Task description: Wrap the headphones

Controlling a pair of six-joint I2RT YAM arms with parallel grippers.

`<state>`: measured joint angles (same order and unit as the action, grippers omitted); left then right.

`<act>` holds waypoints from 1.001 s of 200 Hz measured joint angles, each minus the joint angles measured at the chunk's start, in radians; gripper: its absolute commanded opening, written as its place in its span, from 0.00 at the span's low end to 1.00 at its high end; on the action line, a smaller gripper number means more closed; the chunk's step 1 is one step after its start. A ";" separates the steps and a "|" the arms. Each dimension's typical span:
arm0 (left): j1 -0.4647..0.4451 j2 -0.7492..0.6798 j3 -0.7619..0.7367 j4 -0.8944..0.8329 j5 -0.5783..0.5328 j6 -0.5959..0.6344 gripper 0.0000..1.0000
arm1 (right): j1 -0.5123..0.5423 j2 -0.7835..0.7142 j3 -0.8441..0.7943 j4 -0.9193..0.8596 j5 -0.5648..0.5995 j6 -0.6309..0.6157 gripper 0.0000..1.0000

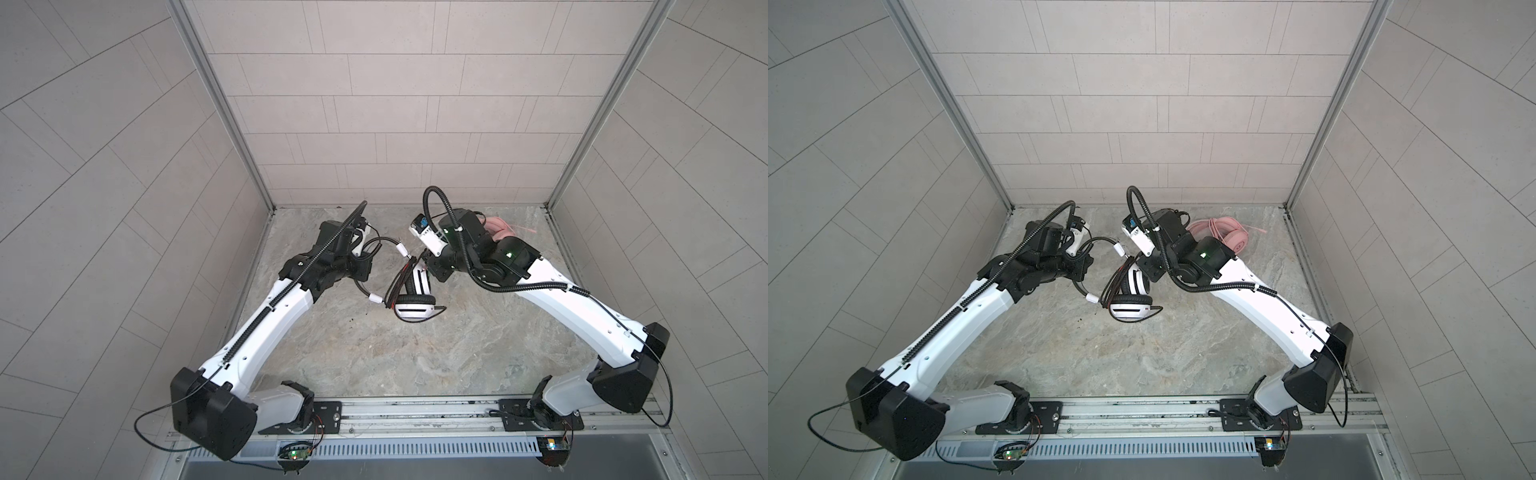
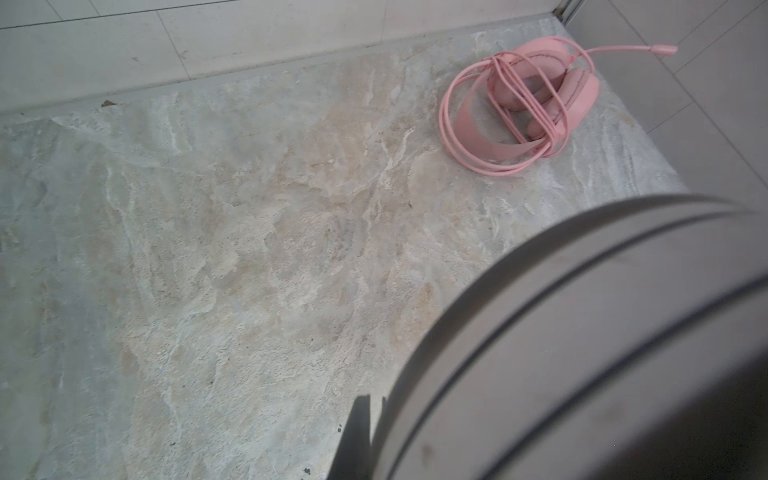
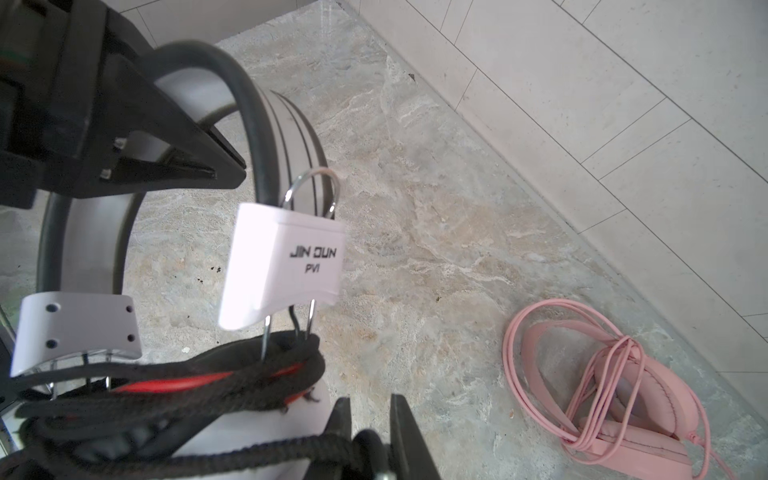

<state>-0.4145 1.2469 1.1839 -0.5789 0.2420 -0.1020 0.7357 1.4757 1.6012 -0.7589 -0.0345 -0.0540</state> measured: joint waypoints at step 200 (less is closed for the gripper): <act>0.128 0.045 -0.008 0.043 0.272 -0.076 0.00 | -0.229 -0.098 -0.338 0.227 -0.209 0.112 0.47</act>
<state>-0.2863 1.2915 1.1763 -0.5354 0.5140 -0.1783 0.5072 1.3777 1.2633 -0.5316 -0.2440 0.0582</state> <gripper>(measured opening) 0.078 0.471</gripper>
